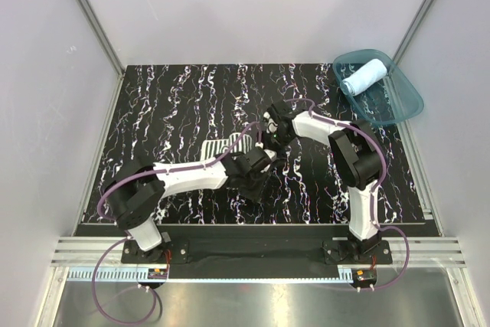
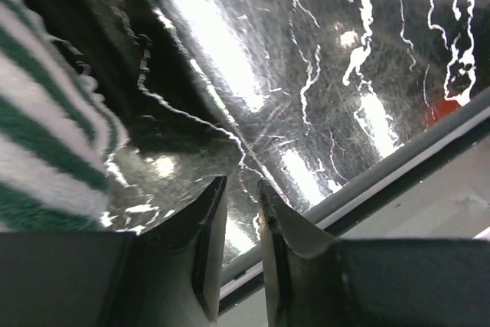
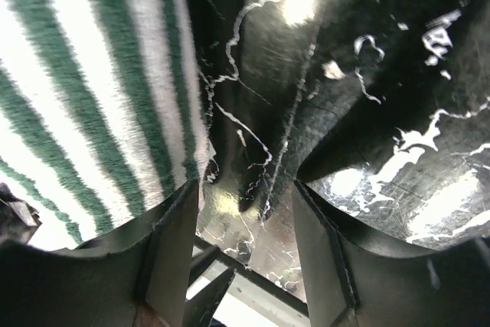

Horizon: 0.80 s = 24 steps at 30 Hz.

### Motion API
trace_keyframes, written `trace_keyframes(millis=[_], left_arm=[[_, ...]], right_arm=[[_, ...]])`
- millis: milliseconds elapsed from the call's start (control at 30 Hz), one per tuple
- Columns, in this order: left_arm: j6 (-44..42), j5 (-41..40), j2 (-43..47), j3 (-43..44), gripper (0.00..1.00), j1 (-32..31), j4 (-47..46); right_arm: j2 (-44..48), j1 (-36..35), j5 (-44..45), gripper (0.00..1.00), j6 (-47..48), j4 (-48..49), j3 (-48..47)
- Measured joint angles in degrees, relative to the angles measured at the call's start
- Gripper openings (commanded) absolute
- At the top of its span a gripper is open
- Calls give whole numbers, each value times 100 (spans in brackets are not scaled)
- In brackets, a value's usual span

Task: Roll the towels
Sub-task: Roll the towel

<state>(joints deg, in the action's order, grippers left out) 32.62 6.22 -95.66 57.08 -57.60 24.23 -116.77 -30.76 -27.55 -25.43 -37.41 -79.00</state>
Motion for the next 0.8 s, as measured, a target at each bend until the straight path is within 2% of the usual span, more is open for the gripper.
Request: trace_keyframes(millis=[67,200,300,467,567,667,800], left_arm=[[-17,-116,-4,138,38,13,214],[-15,-382,79,210,42,28,466],[-9,-664,492,210,48,-2,721],[-4,-1189,1541,592,53,-26,1060],[-48,-1506,1869,935,55,-31,1080],[-109,-1777,1923,999,56,-28,1093],[-122,-2076,1539,927,56,-28,1154]], right_arm=[[-17,0,-7,58,98,-66,-79],[-17,0,-28,57,164,-57,-42],[2,2,-144,57,111,39,105],[85,0,-225,57,20,136,262],[90,0,-219,57,2,151,264],[90,0,-212,56,-15,155,264],[92,0,-210,56,-35,153,264]])
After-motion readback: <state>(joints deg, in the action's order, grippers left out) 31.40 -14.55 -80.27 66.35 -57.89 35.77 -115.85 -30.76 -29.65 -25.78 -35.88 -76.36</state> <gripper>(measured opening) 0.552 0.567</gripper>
